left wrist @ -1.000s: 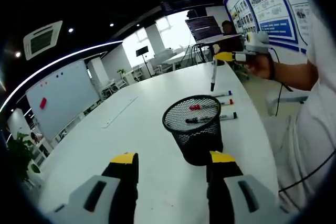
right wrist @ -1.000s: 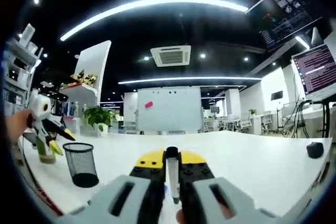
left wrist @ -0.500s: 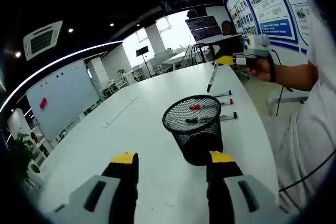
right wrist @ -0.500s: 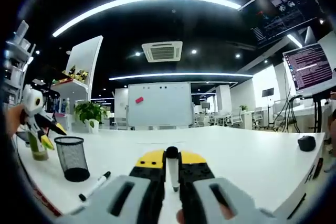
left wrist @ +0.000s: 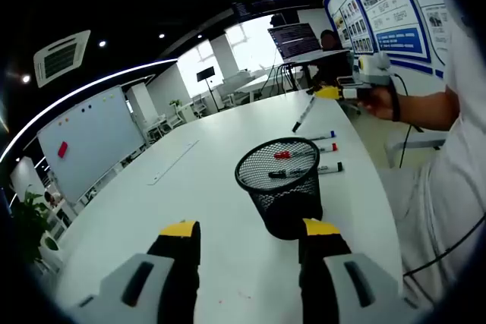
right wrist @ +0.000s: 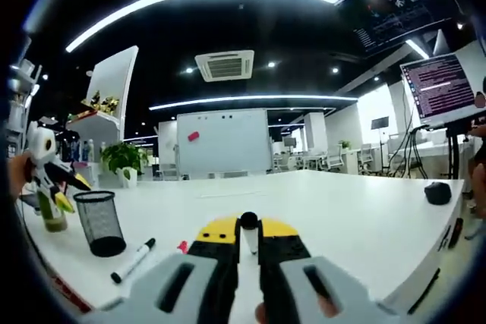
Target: Pick up the whiteboard markers from the pen holder and place them facing the whiteboard neatly
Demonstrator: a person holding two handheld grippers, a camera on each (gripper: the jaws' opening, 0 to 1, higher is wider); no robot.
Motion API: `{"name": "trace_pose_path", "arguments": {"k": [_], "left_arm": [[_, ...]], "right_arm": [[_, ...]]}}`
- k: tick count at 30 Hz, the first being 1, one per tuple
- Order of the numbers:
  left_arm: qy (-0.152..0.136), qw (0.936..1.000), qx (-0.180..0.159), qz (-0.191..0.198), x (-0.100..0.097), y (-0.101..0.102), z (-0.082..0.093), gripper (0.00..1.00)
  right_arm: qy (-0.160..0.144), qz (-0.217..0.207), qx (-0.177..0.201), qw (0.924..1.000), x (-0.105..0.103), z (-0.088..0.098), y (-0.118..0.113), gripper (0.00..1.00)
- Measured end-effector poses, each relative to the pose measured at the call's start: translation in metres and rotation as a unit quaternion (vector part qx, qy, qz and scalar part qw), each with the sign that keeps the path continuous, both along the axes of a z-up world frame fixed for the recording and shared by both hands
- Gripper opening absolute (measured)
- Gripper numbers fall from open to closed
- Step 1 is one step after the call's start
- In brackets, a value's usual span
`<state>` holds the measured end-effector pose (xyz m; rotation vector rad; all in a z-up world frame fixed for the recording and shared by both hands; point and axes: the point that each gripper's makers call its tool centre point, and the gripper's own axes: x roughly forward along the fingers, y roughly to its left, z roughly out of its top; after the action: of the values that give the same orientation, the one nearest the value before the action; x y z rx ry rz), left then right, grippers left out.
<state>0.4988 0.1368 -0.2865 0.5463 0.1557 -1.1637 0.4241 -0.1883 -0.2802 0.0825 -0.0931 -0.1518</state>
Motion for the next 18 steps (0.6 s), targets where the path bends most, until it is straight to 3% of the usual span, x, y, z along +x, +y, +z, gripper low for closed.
{"name": "trace_pose_path", "arguments": {"k": [8,11,18], "left_arm": [[-0.002,1.0000,-0.001,0.001,-0.002,-0.001,0.001,0.53],[-0.002,1.0000,-0.001,0.001,-0.002,-0.001,0.001,0.53],[-0.002,1.0000,-0.001,0.001,-0.004,-0.001,0.001,0.53]], "right_arm": [[0.018,0.005,-0.004,0.9998,-0.006,-0.009,0.006,0.09],[0.028,0.000,-0.026,0.9993,-0.008,-0.013,0.007,0.09],[0.041,0.010,-0.018,0.9990,-0.007,-0.021,0.011,0.09]]}}
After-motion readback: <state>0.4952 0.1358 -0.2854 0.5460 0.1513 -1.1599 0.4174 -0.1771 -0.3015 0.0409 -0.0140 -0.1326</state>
